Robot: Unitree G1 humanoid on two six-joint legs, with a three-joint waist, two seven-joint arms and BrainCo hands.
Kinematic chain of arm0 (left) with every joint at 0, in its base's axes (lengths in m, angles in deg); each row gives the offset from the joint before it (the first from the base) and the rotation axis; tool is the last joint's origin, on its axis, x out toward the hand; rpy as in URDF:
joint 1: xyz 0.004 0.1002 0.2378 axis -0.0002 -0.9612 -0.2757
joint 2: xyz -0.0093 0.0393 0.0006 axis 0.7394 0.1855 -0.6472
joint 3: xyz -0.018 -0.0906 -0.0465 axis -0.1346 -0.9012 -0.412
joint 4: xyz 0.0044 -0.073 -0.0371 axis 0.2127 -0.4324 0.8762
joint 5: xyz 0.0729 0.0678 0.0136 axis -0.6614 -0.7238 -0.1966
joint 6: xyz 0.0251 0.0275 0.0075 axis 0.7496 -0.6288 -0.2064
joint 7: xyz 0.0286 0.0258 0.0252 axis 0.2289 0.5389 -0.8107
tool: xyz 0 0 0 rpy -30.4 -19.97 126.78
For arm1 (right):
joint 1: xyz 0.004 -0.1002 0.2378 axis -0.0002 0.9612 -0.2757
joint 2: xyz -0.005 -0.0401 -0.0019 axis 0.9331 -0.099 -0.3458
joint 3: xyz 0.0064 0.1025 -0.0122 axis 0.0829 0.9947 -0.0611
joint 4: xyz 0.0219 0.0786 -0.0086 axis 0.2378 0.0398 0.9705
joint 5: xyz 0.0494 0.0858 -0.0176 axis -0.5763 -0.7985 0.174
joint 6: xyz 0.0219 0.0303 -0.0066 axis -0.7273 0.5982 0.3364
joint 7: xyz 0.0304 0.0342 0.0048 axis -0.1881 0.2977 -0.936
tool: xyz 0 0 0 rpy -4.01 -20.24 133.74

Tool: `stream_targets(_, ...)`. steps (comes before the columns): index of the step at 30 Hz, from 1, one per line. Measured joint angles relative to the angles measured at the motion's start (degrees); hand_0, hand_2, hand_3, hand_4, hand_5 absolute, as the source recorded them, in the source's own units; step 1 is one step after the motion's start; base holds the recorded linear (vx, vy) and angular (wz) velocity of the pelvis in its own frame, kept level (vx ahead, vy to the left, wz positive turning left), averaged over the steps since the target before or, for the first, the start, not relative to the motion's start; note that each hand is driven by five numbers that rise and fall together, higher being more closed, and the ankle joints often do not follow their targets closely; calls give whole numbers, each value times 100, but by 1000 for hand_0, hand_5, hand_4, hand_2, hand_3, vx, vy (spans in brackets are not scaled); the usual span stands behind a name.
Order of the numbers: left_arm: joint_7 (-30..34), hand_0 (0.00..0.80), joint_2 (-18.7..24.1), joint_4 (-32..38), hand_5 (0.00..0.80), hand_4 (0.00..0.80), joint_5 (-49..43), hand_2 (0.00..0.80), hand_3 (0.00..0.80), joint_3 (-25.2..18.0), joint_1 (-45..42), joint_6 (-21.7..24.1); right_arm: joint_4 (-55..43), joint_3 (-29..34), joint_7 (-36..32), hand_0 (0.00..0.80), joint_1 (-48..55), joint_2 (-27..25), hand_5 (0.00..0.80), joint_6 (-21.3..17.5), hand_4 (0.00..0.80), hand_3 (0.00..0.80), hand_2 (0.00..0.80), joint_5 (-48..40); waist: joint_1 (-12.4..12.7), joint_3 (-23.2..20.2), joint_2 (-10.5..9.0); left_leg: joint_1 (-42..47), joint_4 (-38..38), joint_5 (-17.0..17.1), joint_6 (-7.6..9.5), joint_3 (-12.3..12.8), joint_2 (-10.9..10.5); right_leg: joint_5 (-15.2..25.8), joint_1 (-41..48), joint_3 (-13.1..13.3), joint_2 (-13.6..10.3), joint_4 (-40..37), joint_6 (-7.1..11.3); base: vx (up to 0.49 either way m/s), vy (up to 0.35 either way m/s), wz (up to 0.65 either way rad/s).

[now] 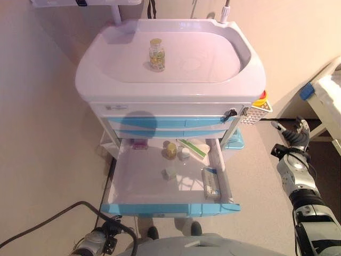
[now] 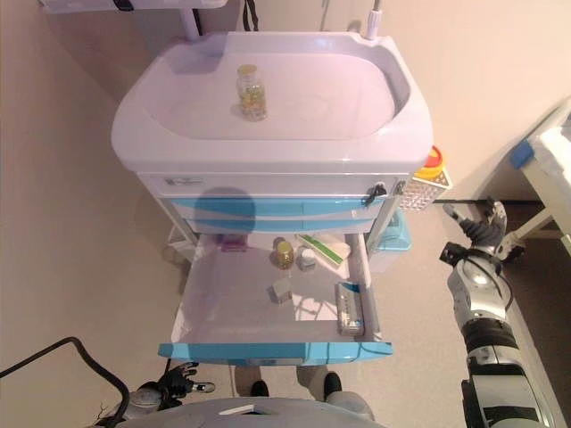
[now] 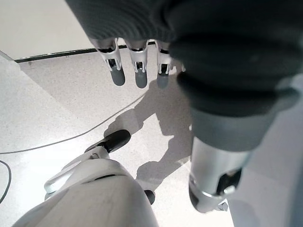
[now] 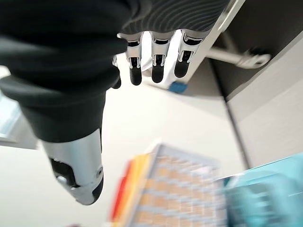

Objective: Open the drawer and pick up the medicine

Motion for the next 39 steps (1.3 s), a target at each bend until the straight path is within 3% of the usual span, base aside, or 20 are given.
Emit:
stream_targets(7,9,0,2,16,0,0,-369,0,0,30,-28,44,1145,-92,-654,0,861,431,0,-28,0,0,0,727,-27,0,20,-20,2,-22,-25,39,42,4,-70,39,43,-4,-9,25,-47,-6)
stream_targets(14,45,0,14,95,0,0,-978,0,0,650,48,289,1942,-568,-621,0,1330,1095,0,-193,0,0,0,1506,-60,8,38,-20,0,-47,-38,68,53,2,-90,19,39,-4,-11,38,-9,-2)
stream_targets(20,66,0,154,767,0,0,-1264,0,0,1041,105,286,2294,-970,-625,0,1531,1283,0,-288,0,0,0,1787,-89,146,223,-218,27,-37,-21,178,40,70,-364,35,22,65,-50,-14,60,-10)
stream_targets(25,80,0,273,1489,0,0,-1219,0,0,1158,428,261,2467,-1186,-738,0,1436,1251,0,-332,0,0,0,1854,-121,692,425,-458,50,42,-10,180,31,120,-660,54,25,189,-77,-59,95,-2)
stream_targets(30,112,0,849,2364,0,0,-1015,0,0,1315,988,-42,2375,-1418,-873,0,1057,1060,0,-408,0,0,0,1950,-171,1298,529,-756,175,67,-5,213,35,126,-1006,119,30,375,-77,-34,79,-4)
stream_targets(36,172,0,1594,3018,0,0,-531,0,0,1333,2324,-496,2023,-1659,-880,0,605,881,0,-502,0,0,0,1945,-220,2170,436,-1277,643,24,48,246,-28,113,-1634,267,13,951,-68,2,31,-11)
stream_targets(39,224,0,1841,3022,0,0,-245,0,0,1266,3064,-635,1974,-1690,-897,0,478,876,0,-499,0,0,0,1942,-277,2356,320,-1595,1026,-99,76,257,-35,25,-1967,365,-17,1285,-28,44,25,-9)
